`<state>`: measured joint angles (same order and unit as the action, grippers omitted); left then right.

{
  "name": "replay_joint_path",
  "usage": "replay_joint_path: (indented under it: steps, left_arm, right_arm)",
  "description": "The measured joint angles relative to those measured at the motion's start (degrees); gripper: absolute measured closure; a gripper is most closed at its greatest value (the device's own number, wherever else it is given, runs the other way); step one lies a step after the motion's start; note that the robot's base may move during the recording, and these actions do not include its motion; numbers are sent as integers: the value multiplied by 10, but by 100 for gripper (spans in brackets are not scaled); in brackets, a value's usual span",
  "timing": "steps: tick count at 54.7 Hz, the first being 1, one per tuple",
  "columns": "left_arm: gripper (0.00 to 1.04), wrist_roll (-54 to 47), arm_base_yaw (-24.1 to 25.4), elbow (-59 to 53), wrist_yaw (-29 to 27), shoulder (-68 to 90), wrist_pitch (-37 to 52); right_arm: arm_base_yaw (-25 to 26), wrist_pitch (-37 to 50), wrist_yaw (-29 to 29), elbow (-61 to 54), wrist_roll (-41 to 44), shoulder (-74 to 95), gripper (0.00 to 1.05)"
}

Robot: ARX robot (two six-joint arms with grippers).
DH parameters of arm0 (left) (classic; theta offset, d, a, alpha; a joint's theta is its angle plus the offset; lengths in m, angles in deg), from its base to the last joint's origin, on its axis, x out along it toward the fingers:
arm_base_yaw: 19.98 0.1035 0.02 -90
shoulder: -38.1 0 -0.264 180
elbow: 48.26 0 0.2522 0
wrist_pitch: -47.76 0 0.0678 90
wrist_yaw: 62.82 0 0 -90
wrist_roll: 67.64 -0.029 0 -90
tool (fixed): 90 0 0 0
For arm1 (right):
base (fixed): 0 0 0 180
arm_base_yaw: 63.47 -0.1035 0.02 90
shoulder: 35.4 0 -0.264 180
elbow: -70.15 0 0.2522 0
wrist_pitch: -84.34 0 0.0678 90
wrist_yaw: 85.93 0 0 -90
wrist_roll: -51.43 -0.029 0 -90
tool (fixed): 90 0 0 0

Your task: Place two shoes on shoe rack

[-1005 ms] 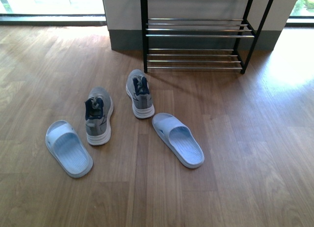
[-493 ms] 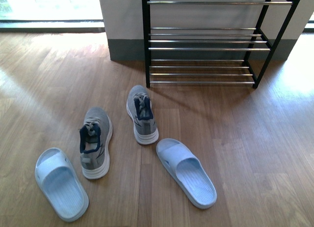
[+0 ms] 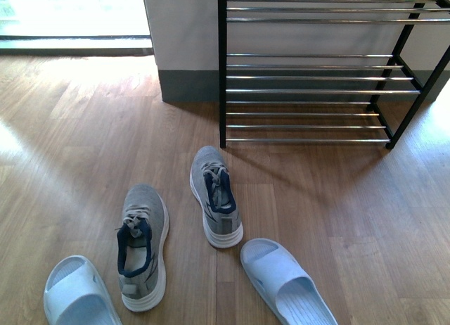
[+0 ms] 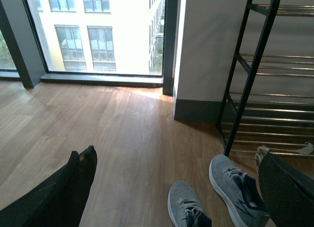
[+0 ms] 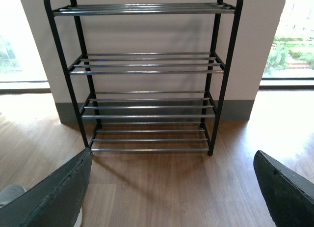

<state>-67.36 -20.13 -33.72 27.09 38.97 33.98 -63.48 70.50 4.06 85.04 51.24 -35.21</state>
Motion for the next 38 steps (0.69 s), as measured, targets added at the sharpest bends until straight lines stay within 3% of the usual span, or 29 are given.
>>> replay_joint_path:
  steps: [30, 31, 34, 38]
  left_arm:
    - [9, 0, 0, 0, 0, 0, 0]
    - [9, 14, -8, 3, -28, 9, -12]
    - [9, 115, -106, 61, -253, 96, -130]
    - [9, 200, -181, 101, -370, 181, -140]
  right_arm:
    - [0, 0, 0, 0, 0, 0, 9]
    - [0, 0, 0, 0, 0, 0, 9]
    - [0, 0, 1, 0, 0, 0, 9]
    - [0, 0, 0, 0, 0, 0, 9]
